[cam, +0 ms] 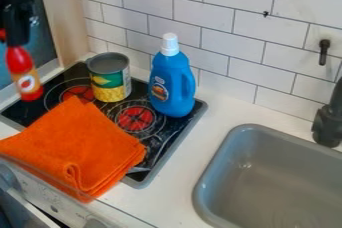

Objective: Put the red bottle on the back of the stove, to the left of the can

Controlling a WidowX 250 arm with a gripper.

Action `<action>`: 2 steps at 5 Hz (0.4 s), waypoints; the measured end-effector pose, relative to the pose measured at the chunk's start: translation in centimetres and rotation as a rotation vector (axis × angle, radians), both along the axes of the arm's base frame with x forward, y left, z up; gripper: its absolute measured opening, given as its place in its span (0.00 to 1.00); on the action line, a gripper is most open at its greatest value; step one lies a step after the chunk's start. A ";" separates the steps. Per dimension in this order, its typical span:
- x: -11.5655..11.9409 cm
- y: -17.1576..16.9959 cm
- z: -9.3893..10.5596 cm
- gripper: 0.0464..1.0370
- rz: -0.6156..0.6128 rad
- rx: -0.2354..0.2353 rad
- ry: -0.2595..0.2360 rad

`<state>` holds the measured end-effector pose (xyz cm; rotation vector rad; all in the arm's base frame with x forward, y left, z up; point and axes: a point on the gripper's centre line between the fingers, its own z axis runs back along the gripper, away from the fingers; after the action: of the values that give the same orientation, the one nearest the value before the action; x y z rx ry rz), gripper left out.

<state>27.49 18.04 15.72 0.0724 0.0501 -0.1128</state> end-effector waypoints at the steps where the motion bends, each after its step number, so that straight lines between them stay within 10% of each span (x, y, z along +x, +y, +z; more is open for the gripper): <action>1: 2.6 -0.4 -0.2 0.29 -0.030 0.005 -0.013; 2: 5.6 0.1 -0.7 0.29 -0.042 0.039 0.003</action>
<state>33.08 18.13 15.02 0.1119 0.0535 -0.1537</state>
